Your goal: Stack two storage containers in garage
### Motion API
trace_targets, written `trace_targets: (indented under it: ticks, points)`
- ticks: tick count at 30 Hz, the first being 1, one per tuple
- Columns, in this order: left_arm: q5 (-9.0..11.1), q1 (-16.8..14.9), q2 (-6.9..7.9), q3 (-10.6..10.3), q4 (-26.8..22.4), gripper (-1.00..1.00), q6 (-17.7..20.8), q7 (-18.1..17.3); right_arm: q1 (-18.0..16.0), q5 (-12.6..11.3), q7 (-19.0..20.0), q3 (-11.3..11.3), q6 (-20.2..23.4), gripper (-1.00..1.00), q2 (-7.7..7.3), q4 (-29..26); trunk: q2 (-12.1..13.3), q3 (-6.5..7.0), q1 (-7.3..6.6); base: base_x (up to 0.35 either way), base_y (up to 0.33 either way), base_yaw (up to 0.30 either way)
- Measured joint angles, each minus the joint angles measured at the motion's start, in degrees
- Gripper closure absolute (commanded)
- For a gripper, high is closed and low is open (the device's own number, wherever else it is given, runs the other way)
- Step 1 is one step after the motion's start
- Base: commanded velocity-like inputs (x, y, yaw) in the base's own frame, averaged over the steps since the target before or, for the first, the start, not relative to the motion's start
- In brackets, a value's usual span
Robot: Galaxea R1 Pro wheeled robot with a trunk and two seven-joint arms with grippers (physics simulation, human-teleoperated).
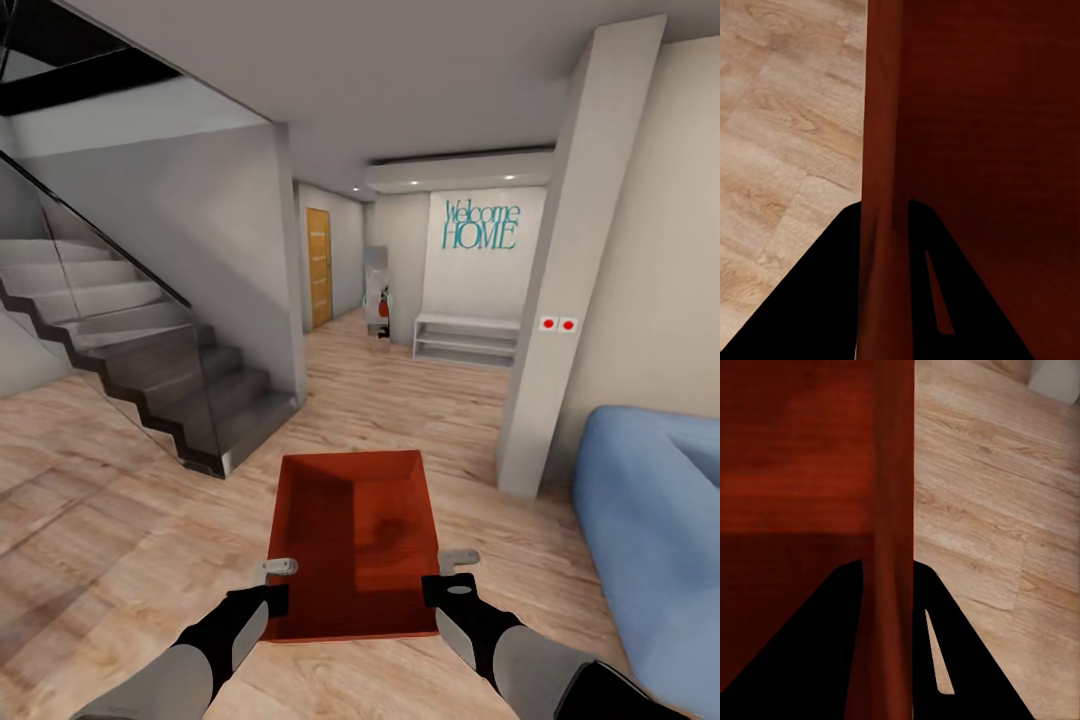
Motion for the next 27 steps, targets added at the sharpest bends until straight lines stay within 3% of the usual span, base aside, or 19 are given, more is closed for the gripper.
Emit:
trace_targets:
  ticks: [27]
  points:
    - [0.12, 0.0, 0.02, -0.07, 0.01, 1.0, -0.06, 0.0, 0.01, -0.04, -0.02, 0.03, -0.03, 1.0, 0.0, -0.04, 0.0, 0.0, 0.0, 0.323, 0.0, 0.0]
